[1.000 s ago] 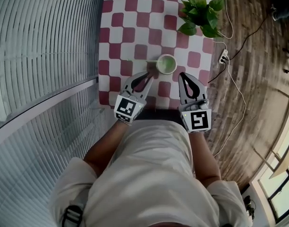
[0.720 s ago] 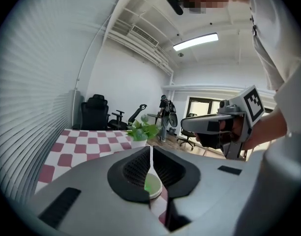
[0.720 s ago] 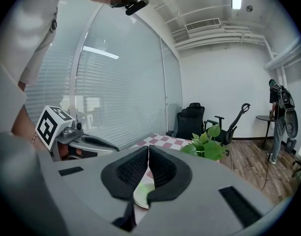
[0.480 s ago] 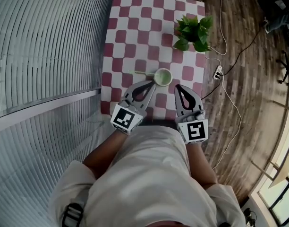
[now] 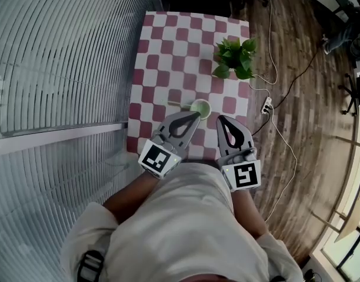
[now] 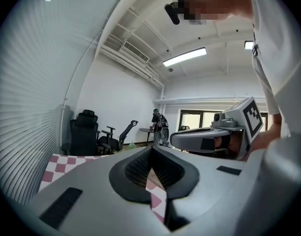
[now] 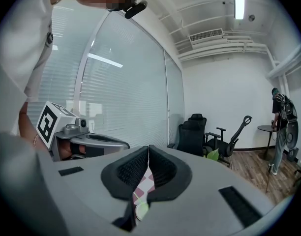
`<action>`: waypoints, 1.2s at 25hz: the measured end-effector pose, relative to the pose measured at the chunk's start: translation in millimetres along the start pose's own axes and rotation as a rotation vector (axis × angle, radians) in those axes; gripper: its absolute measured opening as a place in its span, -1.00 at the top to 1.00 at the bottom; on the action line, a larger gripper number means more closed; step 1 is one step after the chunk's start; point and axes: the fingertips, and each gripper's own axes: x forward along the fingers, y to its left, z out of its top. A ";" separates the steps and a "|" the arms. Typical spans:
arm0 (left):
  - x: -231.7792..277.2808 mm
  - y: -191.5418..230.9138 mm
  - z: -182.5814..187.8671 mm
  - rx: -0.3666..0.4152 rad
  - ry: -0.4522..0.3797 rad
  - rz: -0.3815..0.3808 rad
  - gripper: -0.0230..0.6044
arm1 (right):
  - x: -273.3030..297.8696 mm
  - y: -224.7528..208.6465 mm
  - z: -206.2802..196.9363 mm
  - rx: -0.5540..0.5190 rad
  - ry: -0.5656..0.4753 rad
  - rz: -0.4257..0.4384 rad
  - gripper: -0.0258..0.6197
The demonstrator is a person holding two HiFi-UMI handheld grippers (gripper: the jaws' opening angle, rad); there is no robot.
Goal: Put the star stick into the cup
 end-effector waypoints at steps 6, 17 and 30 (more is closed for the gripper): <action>0.5 -6.6 43.9 0.012 -0.058 0.010 0.82 | -4.0 0.8 33.6 0.034 -0.070 -0.017 0.82; -3.7 -18.7 77.4 0.057 -0.079 -0.005 0.82 | -12.9 3.8 73.9 0.031 -0.101 0.005 0.82; 1.0 -14.5 80.4 0.049 -0.079 -0.001 0.82 | -8.8 0.4 77.7 0.028 -0.103 0.018 0.82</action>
